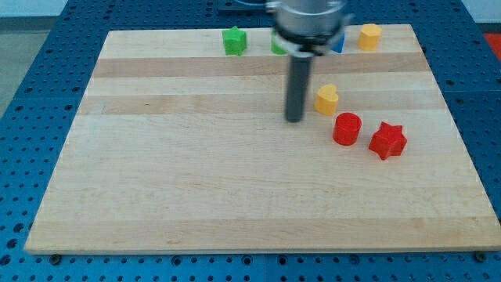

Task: Move your arm diagonally bottom right to the red star

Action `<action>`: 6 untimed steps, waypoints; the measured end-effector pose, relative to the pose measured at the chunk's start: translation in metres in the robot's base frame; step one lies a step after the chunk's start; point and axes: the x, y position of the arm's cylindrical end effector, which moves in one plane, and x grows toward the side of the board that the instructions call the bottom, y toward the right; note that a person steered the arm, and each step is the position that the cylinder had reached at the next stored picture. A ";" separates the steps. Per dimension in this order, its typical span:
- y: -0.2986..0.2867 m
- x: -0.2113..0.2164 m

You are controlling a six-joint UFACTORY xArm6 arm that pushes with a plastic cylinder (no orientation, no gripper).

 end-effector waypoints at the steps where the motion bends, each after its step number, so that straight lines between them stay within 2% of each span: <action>1: -0.011 0.000; 2: -0.007 0.000; 4: 0.013 0.052; 5: 0.039 0.089; 6: 0.116 0.106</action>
